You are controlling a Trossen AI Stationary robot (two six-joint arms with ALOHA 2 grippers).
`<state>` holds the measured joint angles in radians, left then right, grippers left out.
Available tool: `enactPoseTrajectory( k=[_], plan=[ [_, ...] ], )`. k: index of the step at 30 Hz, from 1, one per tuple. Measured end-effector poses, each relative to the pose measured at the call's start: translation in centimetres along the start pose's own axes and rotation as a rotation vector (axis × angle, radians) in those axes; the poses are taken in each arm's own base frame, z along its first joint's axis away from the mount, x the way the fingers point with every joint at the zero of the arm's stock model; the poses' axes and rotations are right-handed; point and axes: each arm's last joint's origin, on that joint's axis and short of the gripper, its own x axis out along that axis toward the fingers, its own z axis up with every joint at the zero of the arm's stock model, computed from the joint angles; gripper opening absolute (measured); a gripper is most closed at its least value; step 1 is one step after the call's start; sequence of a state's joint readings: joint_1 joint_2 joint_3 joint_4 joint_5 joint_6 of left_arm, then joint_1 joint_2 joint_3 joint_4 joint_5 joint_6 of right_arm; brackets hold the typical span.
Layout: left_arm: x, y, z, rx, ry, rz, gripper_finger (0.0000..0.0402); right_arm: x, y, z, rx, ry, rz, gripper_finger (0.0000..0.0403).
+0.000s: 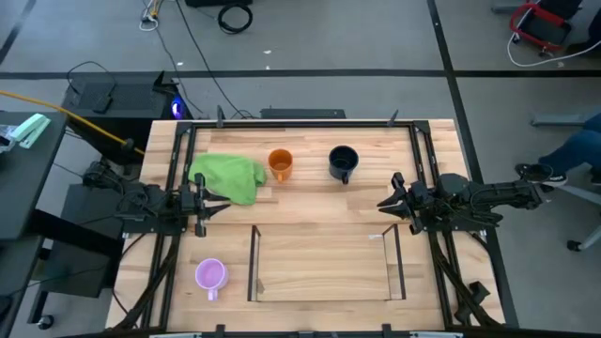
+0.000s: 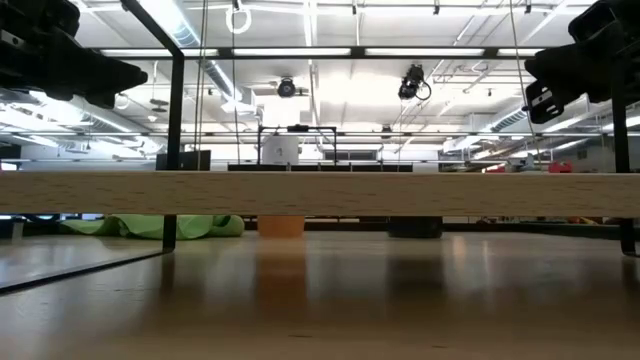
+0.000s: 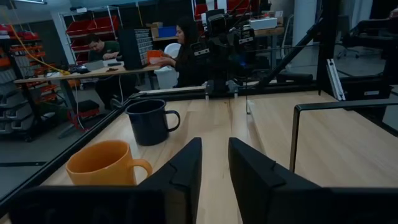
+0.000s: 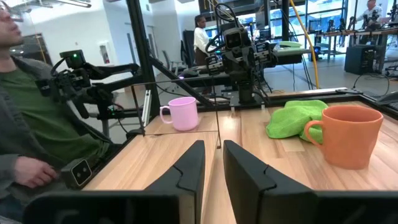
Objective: Stack small to large cups/mugs on shelf
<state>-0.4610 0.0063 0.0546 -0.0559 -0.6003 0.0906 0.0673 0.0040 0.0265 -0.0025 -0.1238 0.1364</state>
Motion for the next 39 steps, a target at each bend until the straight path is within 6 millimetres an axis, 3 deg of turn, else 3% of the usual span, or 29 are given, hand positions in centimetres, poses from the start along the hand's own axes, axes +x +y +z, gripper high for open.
enactPoseTrajectory(
  k=[39],
  plan=[
    [0.00,0.00,0.00,0.000,0.000,0.000,0.0091,0.00,0.00,0.00,0.000,0.000,0.000,0.0065]
  ],
)
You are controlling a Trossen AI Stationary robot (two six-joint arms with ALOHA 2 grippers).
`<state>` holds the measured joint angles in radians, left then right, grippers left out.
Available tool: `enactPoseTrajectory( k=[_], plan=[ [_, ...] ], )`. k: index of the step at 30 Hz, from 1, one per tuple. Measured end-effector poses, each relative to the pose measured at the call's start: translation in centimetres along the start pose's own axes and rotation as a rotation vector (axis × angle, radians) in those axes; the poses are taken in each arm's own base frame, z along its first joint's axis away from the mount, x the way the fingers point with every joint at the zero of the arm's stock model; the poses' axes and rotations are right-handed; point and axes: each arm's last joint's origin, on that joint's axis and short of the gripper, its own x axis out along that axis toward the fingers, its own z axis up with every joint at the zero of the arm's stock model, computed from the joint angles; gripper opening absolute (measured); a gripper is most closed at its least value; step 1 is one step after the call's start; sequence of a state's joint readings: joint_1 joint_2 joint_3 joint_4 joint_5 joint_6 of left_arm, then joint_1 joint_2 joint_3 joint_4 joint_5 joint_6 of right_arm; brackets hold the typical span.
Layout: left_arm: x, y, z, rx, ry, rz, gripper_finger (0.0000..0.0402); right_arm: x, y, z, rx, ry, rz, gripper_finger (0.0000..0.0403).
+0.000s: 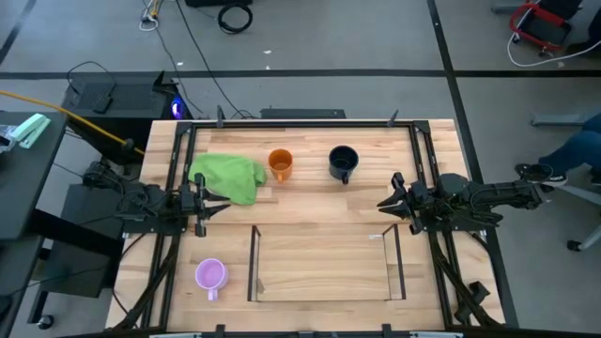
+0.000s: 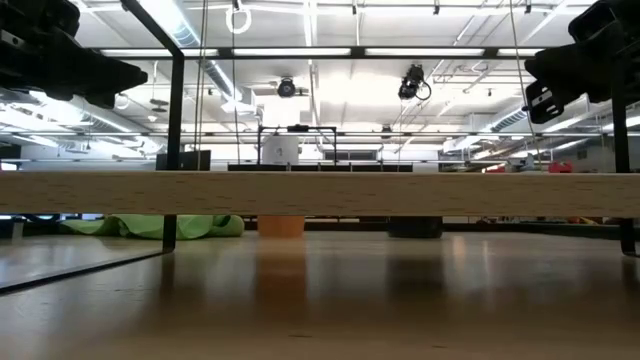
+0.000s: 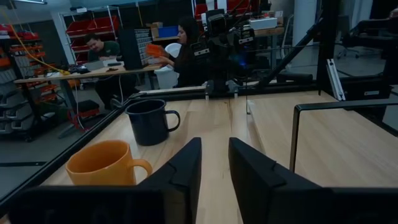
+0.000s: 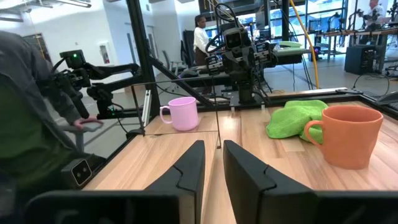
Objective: Stack small to large cups/mugs on shelf
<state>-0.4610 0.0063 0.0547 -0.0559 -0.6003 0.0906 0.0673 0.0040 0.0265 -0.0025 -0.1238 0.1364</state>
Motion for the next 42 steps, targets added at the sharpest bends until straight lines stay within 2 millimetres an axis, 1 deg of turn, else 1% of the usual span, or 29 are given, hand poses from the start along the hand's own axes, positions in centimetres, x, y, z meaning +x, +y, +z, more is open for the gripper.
enactPoseTrajectory(
  k=[11,19,28,36,42],
  plan=[
    [0.00,0.00,0.00,0.000,0.000,0.000,0.0083,0.00,0.00,0.00,0.000,0.000,0.000,0.0065],
    [0.00,0.00,0.00,0.000,0.000,0.000,0.0091,0.00,0.00,0.00,0.000,0.000,0.000,0.0065],
    [0.00,0.00,-0.01,0.000,0.000,0.000,0.0083,0.00,0.00,0.00,0.000,0.000,0.000,0.0065],
    [0.00,0.00,-0.01,0.001,0.000,0.000,0.0091,0.00,0.00,0.00,0.000,0.000,0.000,0.0065],
    [0.00,0.00,0.00,0.000,0.000,0.000,0.0086,0.00,0.00,0.00,0.000,0.000,0.000,0.0065]
  ],
)
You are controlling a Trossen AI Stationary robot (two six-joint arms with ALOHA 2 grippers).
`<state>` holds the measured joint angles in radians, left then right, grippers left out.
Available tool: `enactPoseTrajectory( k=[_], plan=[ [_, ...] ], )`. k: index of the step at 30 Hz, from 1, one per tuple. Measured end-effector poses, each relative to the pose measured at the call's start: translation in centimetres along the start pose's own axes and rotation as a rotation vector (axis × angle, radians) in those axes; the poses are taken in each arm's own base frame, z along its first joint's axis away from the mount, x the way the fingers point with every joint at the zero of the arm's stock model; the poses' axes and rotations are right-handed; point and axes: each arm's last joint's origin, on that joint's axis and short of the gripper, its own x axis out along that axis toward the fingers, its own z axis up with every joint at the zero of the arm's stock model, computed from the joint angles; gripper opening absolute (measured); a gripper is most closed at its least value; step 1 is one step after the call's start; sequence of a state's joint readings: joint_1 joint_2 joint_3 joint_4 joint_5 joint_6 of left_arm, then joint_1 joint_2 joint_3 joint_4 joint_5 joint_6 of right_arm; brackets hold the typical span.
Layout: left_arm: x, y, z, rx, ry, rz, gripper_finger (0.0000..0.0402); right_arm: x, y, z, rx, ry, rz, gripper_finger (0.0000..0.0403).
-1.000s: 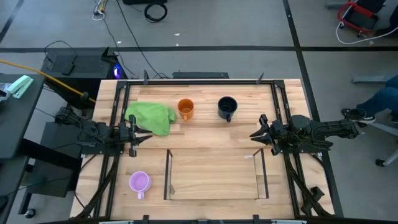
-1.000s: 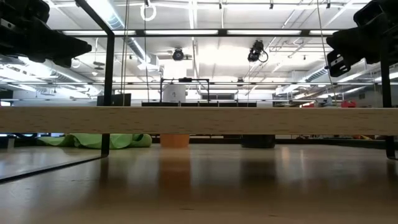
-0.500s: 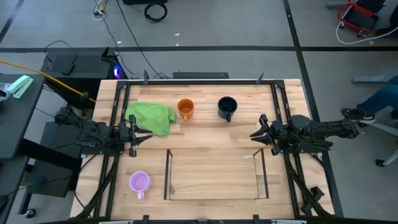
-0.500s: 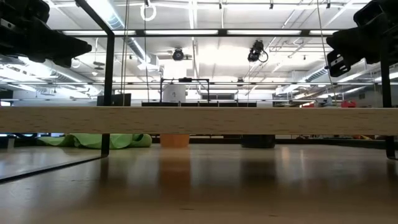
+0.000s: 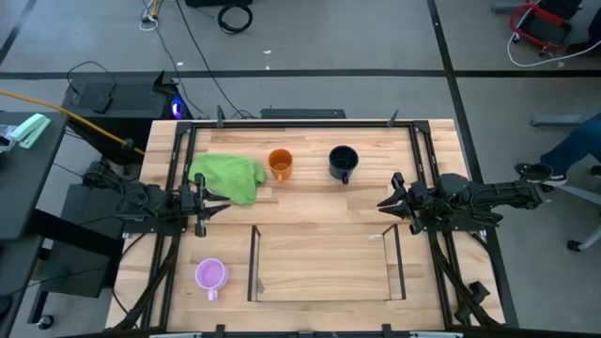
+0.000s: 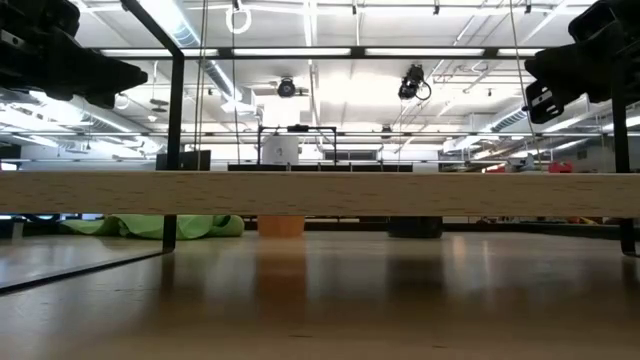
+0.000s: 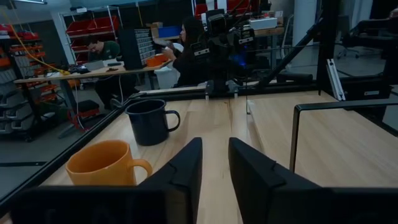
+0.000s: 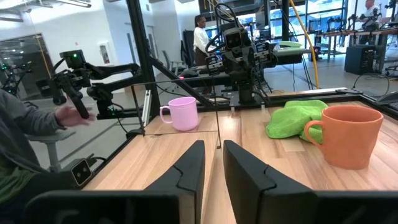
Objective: Stack small to large cups/mugs on shelf
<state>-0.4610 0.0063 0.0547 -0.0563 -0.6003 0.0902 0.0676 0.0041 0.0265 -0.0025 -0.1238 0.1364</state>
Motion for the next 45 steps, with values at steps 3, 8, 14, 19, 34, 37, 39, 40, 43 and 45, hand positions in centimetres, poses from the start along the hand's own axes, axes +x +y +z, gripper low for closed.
enactPoseTrajectory(
  k=[3,8,14,19,34,37,39,40,43,45],
  plan=[
    [0.0,0.0,0.0,0.000,0.000,0.000,0.0083,0.0,0.0,0.0,-0.015,0.000,0.000,0.0065],
    [0.0,0.0,0.0,0.000,0.000,0.000,0.0088,0.0,0.0,0.0,-0.032,0.000,0.000,0.0065],
    [0.0,0.0,0.1,-0.006,-0.010,0.001,0.0089,0.0,0.1,0.5,-0.004,-0.052,0.007,0.0065],
    [0.0,0.1,0.7,-0.047,-0.068,0.006,0.0083,-0.2,0.2,1.7,0.107,-0.175,0.035,0.0065],
    [-0.2,0.3,2.1,-0.139,-0.201,0.018,0.0081,-1.3,0.8,4.9,0.089,-0.519,0.113,0.0065],
    [-0.2,0.3,2.1,-0.148,-0.201,0.017,0.0078,-1.7,0.9,5.4,0.085,-0.586,0.108,0.0065],
    [-0.2,0.3,2.2,-0.165,-0.202,0.016,0.0079,-1.9,0.9,5.7,0.086,-0.629,0.095,0.0065],
    [-0.2,0.3,2.2,-0.164,-0.202,0.016,0.0080,-2.0,0.9,5.9,0.089,-0.648,0.083,0.0065],
    [-0.2,0.3,2.2,-0.164,-0.203,0.016,0.0084,-2.6,0.9,7.5,0.104,-0.692,0.014,0.0065],
    [-0.2,0.3,2.2,-0.164,-0.203,0.016,0.0085,-2.9,1.1,8.9,0.095,-0.670,-0.037,0.0065]
  ],
)
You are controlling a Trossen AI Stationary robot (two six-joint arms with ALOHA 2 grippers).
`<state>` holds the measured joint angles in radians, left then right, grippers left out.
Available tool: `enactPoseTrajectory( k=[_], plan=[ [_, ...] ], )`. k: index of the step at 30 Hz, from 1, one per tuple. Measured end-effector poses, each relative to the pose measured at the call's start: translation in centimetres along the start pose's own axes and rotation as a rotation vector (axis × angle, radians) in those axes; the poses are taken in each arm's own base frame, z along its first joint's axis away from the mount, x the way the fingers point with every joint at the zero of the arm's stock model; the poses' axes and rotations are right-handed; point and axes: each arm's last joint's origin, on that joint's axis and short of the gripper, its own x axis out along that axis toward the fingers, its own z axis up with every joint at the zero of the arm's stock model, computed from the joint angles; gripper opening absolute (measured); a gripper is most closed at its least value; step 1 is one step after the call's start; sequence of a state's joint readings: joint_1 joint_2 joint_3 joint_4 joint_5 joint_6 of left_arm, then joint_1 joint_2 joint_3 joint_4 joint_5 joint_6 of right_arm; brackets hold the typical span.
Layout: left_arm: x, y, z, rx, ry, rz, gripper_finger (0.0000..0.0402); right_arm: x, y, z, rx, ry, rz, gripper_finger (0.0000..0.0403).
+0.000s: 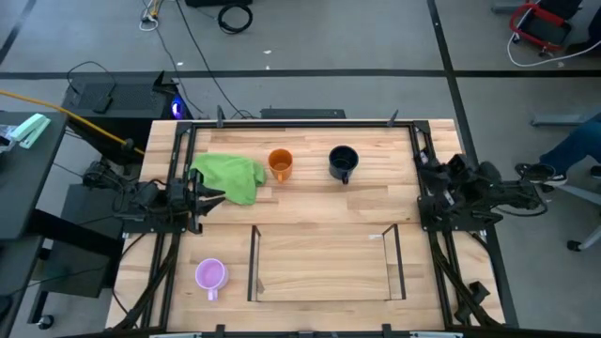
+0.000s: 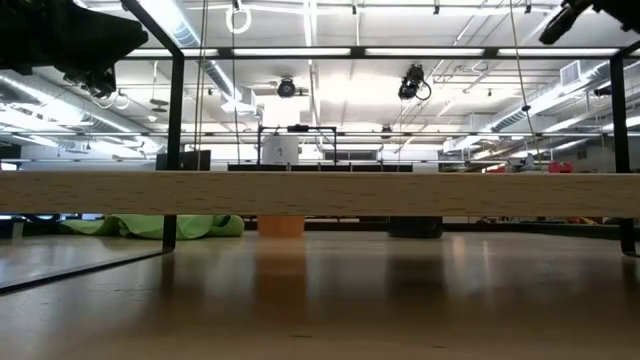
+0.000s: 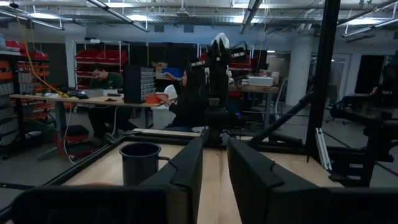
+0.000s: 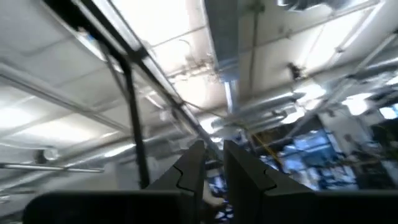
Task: Stack small to large cups/mugs on shelf
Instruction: Put the dark blue mug on the shelf
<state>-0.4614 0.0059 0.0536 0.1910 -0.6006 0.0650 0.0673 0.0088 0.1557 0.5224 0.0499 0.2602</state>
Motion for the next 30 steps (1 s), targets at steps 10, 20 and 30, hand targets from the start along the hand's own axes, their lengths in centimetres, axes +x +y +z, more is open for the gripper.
enactPoseTrajectory(
  k=[10,20,30],
  plan=[
    [0.0,0.0,0.6,0.021,-0.051,0.005,0.0077,5.2,2.0,8.7,-0.200,0.297,-0.260,0.0065],
    [0.0,0.1,0.7,0.016,-0.064,0.007,0.0082,11.8,2.4,11.3,-0.248,0.520,-0.490,0.0065],
    [0.0,0.1,0.7,0.017,-0.060,0.006,0.0073,14.6,0.9,10.5,-0.189,0.657,-0.672,0.0065]
  ],
)
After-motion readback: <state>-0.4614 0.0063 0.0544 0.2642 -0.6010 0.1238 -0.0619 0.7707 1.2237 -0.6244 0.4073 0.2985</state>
